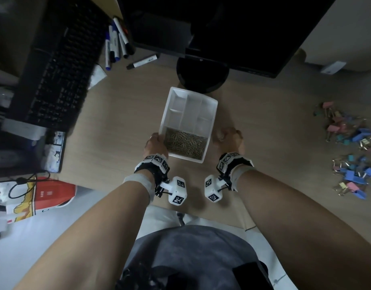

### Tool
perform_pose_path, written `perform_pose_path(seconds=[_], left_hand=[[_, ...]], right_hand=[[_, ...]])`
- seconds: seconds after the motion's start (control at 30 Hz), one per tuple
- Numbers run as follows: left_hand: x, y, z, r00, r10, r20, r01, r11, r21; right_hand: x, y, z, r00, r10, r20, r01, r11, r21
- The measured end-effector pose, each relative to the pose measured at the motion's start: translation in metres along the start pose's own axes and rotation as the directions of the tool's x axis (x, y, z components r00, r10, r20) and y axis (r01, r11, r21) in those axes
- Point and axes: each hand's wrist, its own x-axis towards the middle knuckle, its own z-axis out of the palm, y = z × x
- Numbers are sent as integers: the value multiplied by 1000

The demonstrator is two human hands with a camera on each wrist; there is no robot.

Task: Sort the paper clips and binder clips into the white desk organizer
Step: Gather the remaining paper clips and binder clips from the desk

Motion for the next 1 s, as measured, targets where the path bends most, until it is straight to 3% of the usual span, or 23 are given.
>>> perform_pose_path(seconds=[0.27,0.43,0.57,0.7,0.83,0.93,1.0], left_hand=[[3,-3,-4,999,43,29,-43,999,-7],[3,-1,-2,999,42,21,-42,999,12],[4,-1,-1,999,35,5,-35,999,17],[0,-4,4,999,38,8,-38,999,23],[-8,-5,8,999,38,37,-39,999,32],[-9,-6,8,998,42,46,-45,998,49],[-9,-7,6,996,53,65,-58,996,70]], right_hand=[[-3,-4,-6,991,29,130,-9,989,-150],[-8,-12,-5,997,50,64,-32,965,-260],[-5,-5,-17,989,56,139,-22,972,-234],[-11,-1,-30,993,-16,117,26,996,-84],[-32,-27,-25,956,-190,222,129,957,261],[-42,-39,-17,891,-278,358,174,940,294],[-38,-37,-17,924,-251,289,167,944,286]])
